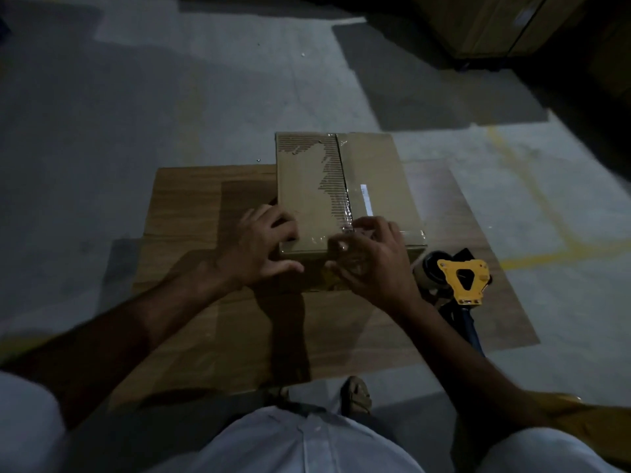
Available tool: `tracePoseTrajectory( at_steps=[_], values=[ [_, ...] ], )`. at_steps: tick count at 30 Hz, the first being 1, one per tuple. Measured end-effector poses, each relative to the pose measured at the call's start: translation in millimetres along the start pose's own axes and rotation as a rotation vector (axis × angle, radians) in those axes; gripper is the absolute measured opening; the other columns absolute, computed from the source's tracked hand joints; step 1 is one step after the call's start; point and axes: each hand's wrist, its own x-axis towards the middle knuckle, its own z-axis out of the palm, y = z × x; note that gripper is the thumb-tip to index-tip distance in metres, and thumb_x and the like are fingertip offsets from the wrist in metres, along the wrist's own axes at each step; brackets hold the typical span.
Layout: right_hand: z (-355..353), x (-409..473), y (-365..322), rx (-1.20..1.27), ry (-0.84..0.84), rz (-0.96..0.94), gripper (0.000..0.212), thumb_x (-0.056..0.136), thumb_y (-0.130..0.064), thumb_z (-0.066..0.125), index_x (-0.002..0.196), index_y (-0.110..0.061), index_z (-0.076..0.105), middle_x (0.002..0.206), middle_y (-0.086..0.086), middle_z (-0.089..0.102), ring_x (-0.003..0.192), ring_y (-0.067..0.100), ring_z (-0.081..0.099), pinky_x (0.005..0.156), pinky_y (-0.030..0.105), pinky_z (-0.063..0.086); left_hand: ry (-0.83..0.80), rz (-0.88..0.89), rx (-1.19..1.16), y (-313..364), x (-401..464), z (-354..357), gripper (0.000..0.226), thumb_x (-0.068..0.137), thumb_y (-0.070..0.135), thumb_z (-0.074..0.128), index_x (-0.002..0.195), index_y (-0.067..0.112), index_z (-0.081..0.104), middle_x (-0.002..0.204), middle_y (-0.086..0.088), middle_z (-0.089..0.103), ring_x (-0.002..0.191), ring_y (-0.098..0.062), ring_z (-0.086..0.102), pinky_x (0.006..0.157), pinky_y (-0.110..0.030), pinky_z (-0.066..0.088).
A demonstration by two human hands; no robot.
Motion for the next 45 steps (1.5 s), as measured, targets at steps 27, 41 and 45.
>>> tracePoseTrajectory(
  at_steps=[27,41,45],
  values=[
    [-6,-58,43,0.232,0.062,0.173,0.063,0.086,-0.056,0.075,0.143,-0.037,0.056,0.121,-0.005,0.036,0.109,0.011,0.045,0.087,0.033,0.055,-0.060,0.031,-0.055,55,53,19,0.042,0.084,0.036,0.085,0.122,0.025,0.073,0.136,0.001,0.062,0.125,-0.027,0.054,0.106,-0.051,0.043],
    [-37,-18,83,0.166,-0.135,-0.248,0.036,0.095,-0.046,0.071,0.126,-0.028,0.074,0.123,0.006,0.054,0.109,0.018,0.050,0.085,0.035,0.052,-0.058,0.055,-0.043,70,44,20,0.053,0.067,-0.019,0.075,0.115,0.004,0.074,0.139,-0.010,0.064,0.121,-0.040,0.059,0.106,-0.050,0.045],
    [-16,-2,74,0.129,-0.049,-0.341,0.029,0.088,-0.040,0.081,0.109,-0.020,0.079,0.123,0.007,0.066,0.108,0.024,0.057,0.083,0.039,0.052,0.071,-0.098,-0.094,72,38,25,0.060,0.062,-0.026,0.060,0.112,0.003,0.074,0.139,-0.007,0.064,0.126,-0.037,0.057,0.113,-0.054,0.040]
  ],
)
